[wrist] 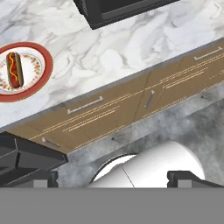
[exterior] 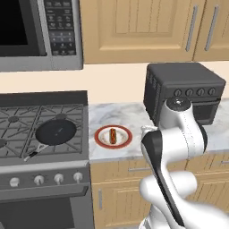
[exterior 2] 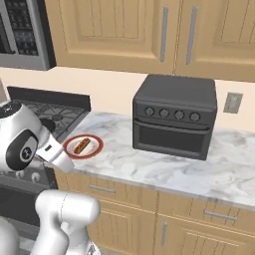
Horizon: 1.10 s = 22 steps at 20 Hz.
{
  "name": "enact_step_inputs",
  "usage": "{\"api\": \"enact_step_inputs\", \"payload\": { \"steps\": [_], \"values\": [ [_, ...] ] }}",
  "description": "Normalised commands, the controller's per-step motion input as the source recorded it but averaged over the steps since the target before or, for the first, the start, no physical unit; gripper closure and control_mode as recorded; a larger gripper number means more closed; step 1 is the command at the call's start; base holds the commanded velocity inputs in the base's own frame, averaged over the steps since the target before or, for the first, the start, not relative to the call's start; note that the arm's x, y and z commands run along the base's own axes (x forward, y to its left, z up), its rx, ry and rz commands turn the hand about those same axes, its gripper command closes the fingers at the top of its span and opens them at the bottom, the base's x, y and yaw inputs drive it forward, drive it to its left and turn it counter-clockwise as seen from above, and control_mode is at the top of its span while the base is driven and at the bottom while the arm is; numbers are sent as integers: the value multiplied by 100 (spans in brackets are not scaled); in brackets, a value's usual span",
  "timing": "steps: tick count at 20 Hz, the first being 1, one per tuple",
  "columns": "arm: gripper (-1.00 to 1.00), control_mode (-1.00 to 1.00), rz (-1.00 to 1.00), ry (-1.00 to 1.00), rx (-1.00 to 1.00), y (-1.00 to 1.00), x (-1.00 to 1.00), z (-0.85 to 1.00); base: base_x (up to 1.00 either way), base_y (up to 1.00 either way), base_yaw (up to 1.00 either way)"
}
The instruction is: Place the cold items (broccoli and cucumber) from the fridge in one tupperware on the dining counter. Place the warm items (kebab skewer and hot dog) in the stove area in another tupperware.
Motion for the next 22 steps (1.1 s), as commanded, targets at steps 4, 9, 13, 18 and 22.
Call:
{"api": "enact_step_inputs", "payload": {
  "steps": [4,9,13,18,22],
  "values": [
    [-100,100,0,0,0,0,0,0,60,29,-1],
    [-100,100,0,0,0,0,0,0,52,27,-1],
    [-100,100,0,0,0,0,0,0,15,29,-7],
    [-100,-100,-6,0,0,11,19,0,0,0,0],
    [-100,-100,9,2,2,0,64,-26,0,0,0]
  ]
}}
